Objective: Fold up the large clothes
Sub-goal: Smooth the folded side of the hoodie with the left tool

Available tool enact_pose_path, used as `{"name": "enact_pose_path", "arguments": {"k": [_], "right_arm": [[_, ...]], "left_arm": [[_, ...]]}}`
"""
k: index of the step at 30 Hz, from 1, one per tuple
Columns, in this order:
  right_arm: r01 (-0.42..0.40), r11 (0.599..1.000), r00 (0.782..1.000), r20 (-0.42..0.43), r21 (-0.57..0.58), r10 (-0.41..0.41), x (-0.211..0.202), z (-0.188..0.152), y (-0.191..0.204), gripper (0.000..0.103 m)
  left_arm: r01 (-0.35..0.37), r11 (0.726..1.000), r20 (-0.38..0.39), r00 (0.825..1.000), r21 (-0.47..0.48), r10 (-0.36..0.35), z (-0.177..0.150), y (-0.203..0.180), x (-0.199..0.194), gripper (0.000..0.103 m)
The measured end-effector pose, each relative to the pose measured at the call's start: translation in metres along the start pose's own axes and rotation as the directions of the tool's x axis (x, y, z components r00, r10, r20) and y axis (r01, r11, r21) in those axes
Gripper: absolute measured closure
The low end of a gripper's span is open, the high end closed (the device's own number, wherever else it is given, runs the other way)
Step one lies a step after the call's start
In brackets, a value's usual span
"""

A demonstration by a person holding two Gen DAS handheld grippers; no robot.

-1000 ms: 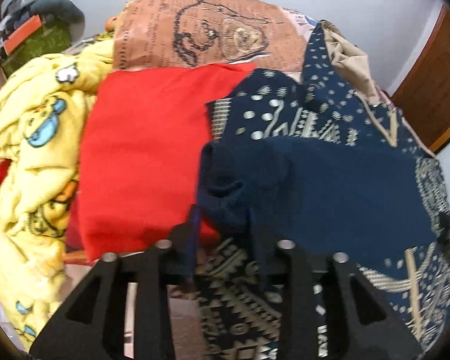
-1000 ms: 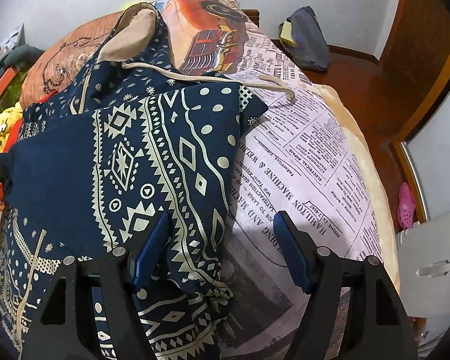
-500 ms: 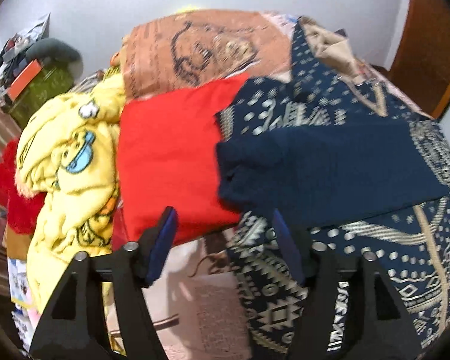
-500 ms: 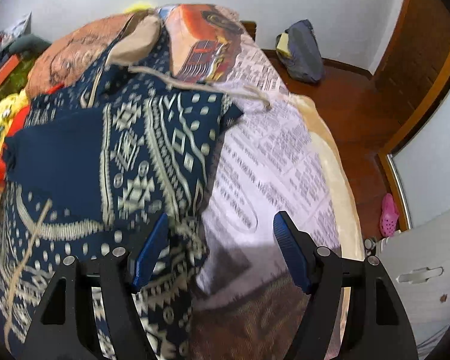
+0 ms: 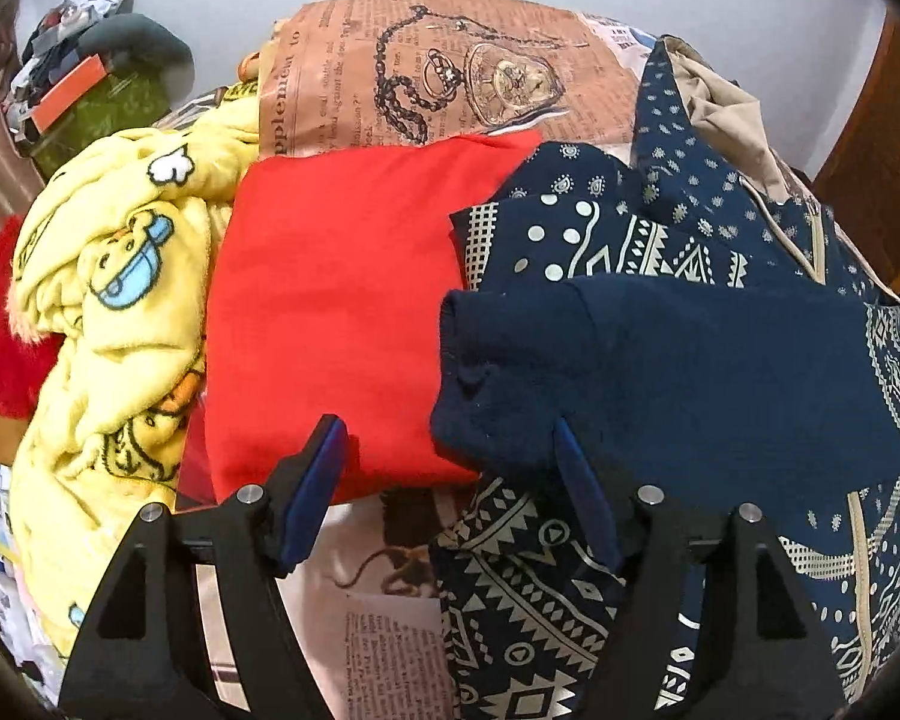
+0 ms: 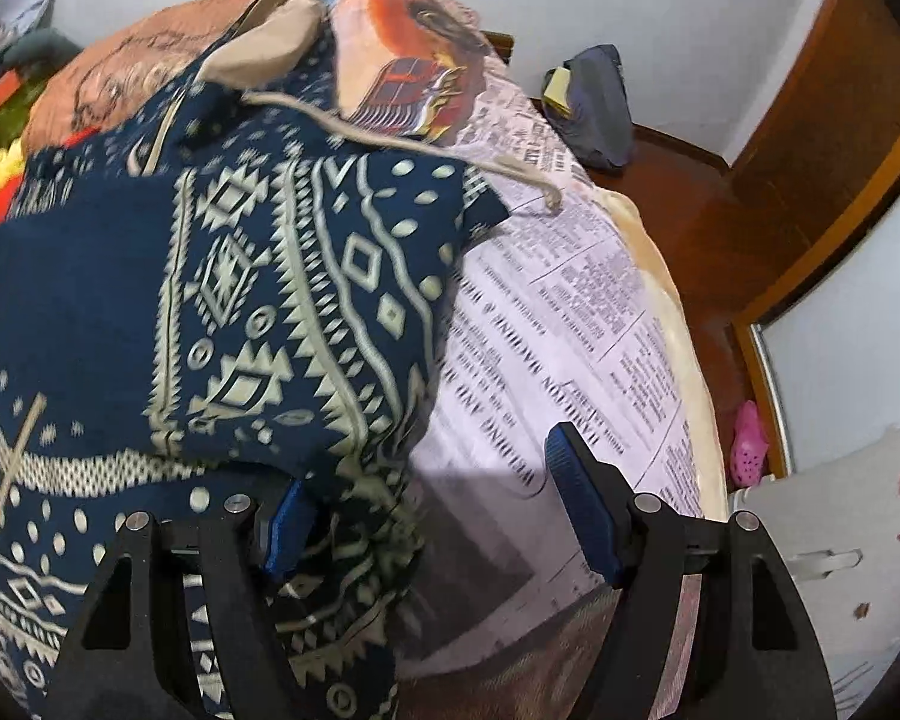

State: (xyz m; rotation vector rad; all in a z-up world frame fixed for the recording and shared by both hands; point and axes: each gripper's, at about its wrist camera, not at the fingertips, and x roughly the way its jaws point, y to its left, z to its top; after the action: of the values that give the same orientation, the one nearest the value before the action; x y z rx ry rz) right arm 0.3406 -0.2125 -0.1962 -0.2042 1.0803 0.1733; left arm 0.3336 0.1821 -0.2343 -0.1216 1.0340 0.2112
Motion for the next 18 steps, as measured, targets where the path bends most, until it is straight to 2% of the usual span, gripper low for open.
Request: {"name": "enact_pose_path", "arguments": {"k": [5, 9, 12, 15, 18], "right_arm": [[-0.028, 0.996, 1.000, 0.002, 0.082, 0.028, 0.002, -0.003, -0.024, 0.032], [-0.041, 0.995, 0.999, 0.001, 0.093, 0.041, 0.000, -0.009, -0.023, 0.032], [-0.038, 0.996, 0.999, -0.007, 0.085, 0.039, -0.002, -0.011, -0.021, 0.029], [-0.047, 0.996, 0.998, -0.027, 0.081, 0.049, -0.005, -0.014, -0.021, 0.029], [-0.066, 0.995, 0.997, -0.029, 0.070, 0.069, -0.016, -0.019, -0.021, 0.029]], "left_arm": [[-0.054, 0.997, -0.008, 0.998, 0.052, 0.055, -0.007, -0.002, 0.007, 0.033], [-0.084, 0.995, -0.022, 0.996, 0.051, 0.086, -0.020, 0.009, 0.011, 0.030], [-0.184, 0.980, -0.045, 0.981, 0.070, 0.187, -0.031, 0.020, 0.015, 0.030], [-0.180, 0.981, -0.064, 0.981, 0.076, 0.185, -0.042, 0.030, 0.012, 0.030], [-0.154, 0.985, -0.040, 0.987, 0.080, 0.158, -0.045, 0.033, -0.006, 0.030]]}}
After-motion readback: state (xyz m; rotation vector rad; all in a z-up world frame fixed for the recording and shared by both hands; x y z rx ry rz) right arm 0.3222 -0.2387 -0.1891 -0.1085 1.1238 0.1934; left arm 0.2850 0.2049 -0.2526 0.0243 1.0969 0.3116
